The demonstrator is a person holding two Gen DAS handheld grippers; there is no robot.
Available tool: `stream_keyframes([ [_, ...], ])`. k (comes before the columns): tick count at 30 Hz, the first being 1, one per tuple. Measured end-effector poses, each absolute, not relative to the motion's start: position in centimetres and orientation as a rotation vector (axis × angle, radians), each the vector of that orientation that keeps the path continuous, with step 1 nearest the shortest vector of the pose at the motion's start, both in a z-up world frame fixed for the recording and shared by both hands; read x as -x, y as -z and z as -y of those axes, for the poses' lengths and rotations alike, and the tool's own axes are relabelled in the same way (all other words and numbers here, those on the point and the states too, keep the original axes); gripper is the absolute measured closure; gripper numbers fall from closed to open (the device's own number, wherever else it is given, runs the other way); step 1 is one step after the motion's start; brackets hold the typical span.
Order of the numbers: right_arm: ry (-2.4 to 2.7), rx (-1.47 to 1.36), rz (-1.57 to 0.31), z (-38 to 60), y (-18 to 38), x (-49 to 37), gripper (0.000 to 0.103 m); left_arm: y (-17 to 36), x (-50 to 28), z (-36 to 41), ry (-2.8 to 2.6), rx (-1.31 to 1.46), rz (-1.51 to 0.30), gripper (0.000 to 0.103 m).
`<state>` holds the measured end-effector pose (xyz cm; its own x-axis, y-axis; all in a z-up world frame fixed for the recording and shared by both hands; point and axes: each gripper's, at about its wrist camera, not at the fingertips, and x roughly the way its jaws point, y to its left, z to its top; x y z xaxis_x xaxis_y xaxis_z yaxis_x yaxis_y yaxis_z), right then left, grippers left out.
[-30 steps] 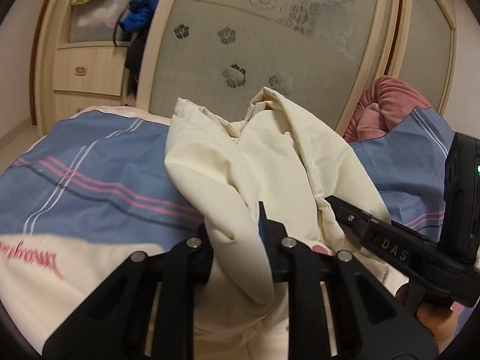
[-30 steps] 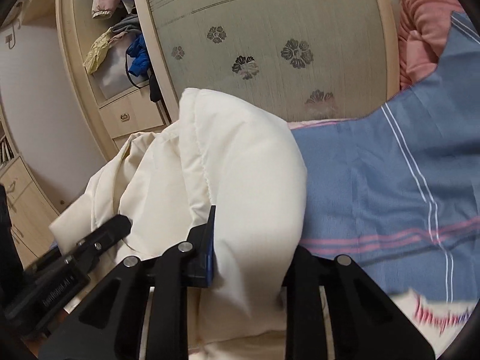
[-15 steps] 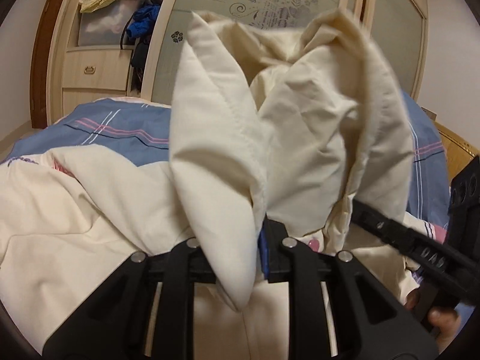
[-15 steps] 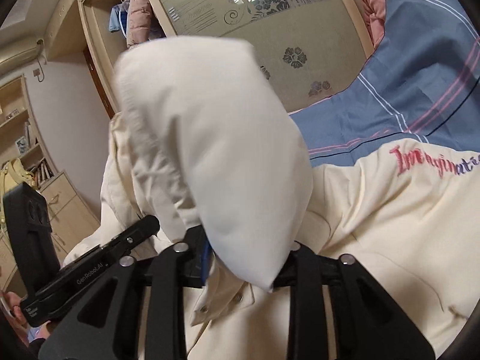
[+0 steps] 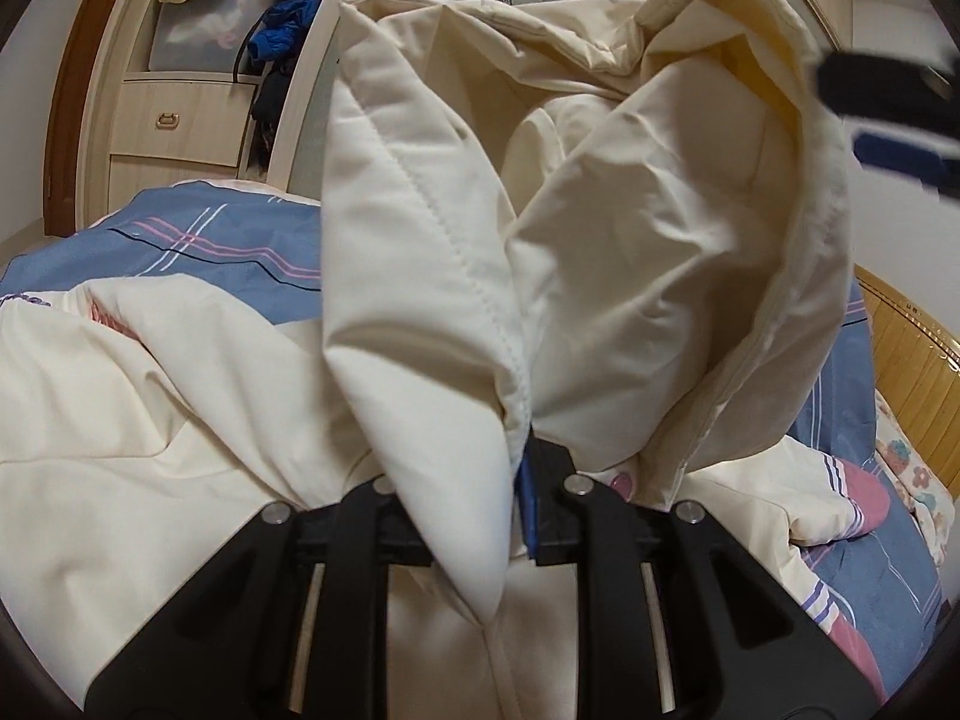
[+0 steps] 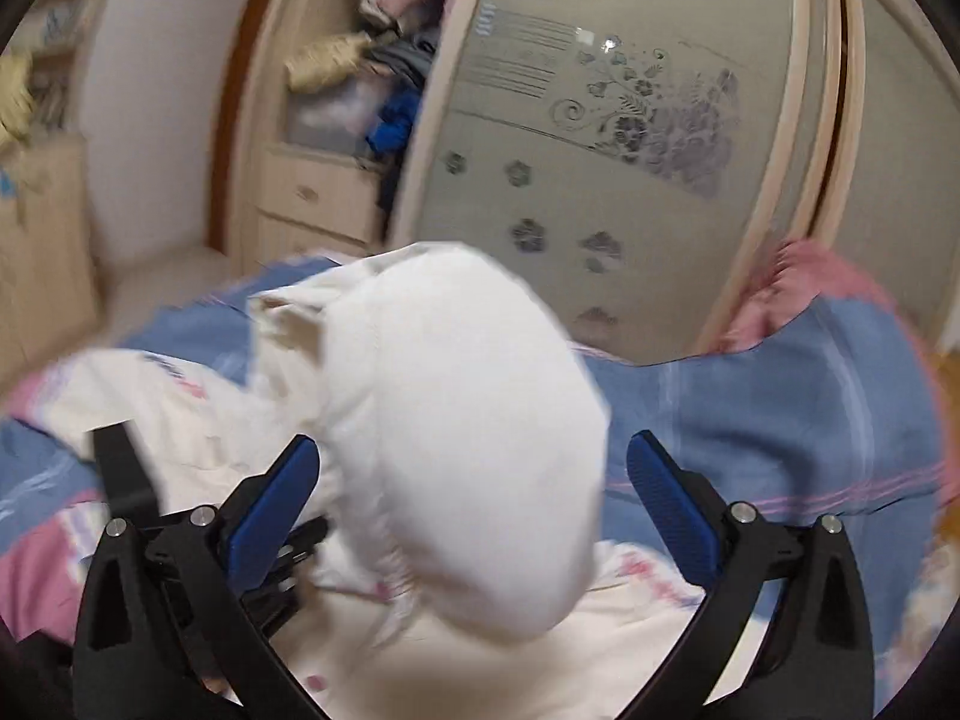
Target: Fold large clothes
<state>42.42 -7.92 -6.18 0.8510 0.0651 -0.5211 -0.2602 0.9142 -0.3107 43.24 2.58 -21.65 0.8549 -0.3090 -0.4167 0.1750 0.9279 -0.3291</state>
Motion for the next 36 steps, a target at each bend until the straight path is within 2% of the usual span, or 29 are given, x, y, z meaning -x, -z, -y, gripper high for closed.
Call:
stream_keyframes([
  [5, -0.048, 0.676, -0.602, 1.7, 7.7, -44.6, 0.001, 21.7, -43.1, -2.7, 0.265, 0.303, -0.488, 0.085],
  [7, 0.058, 0.683, -0.627, 1.3, 7.7, -46.3, 0.002, 21.9, -43.1, -2.9, 0.269, 0.314, -0.491, 0.085],
  [8, 0.113, 0.665, -0.646, 1.7, 7.6, -47.3, 0.006, 21.9, -43.1, -3.0, 0.271, 0.320, -0.492, 0.085],
  [9, 0.133, 0.646, -0.666, 2.0, 7.7, -48.1, 0.023, 21.9, -43.2, -3.1, 0.274, 0.327, -0.494, 0.085],
  [10, 0.121, 0.600, -0.706, 2.7, 7.7, -49.1, 0.049, 21.9, -43.2, -3.1, 0.278, 0.332, -0.493, 0.084],
  [12, 0.113, 0.528, -0.767, 3.8, 8.1, -50.5, 0.072, 21.9, -43.2, -3.0, 0.281, 0.329, -0.494, 0.084],
  [13, 0.112, 0.524, -0.772, 3.9, 8.3, -50.4, 0.079, 21.8, -43.2, -2.9, 0.280, 0.323, -0.493, 0.084],
  [16, 0.071, 0.483, -0.715, 4.2, 7.7, -47.9, 0.086, 21.6, -43.1, -2.9, 0.277, 0.319, -0.491, 0.084],
  [20, -0.011, 0.345, -0.607, 5.9, 6.9, -42.2, 0.087, 21.4, -43.1, -3.1, 0.282, 0.334, -0.489, 0.083],
  [24, -0.078, 0.197, -0.538, 9.7, 9.7, -36.8, 0.089, 20.8, -42.9, -2.4, 0.276, 0.283, -0.502, 0.080],
  [25, -0.098, 0.157, -0.531, 10.6, 10.8, -35.7, 0.089, 20.6, -42.8, -2.1, 0.281, 0.255, -0.516, 0.077],
  [27, -0.111, 0.068, -0.528, 12.6, 12.6, -34.5, 0.089, 19.8, -42.6, -1.6, 0.292, 0.163, -0.583, 0.065],
  [28, -0.122, 0.011, -0.538, 13.8, 13.4, -34.0, 0.089, 19.1, -42.2, -1.5, 0.301, 0.094, -0.630, 0.049],
  [29, -0.142, -0.049, -0.552, 15.0, 14.1, -33.7, 0.090, 18.3, -41.4, -1.6, 0.308, 0.022, -0.651, 0.021],
  [30, -0.165, -0.097, -0.567, 15.8, 14.7, -33.4, 0.090, 17.5, -40.4, -1.7, 0.318, -0.053, -0.661, 0.008],
  [31, -0.183, -0.121, -0.581, 16.3, 15.1, -33.2, 0.090, 16.5, -38.8, -1.9, 0.326, -0.135, -0.650, 0.004],
  [33, -0.210, -0.101, -0.581, 16.5, 15.8, -32.0, 0.090, 13.8, -33.6, -3.3, 0.329, -0.289, -0.568, 0.004],
  [36, -0.248, 0.011, -0.581, 15.2, 17.3, -29.5, 0.090, 9.3, -26.4, -6.4, 0.365, -0.273, -0.376, 0.002],
])
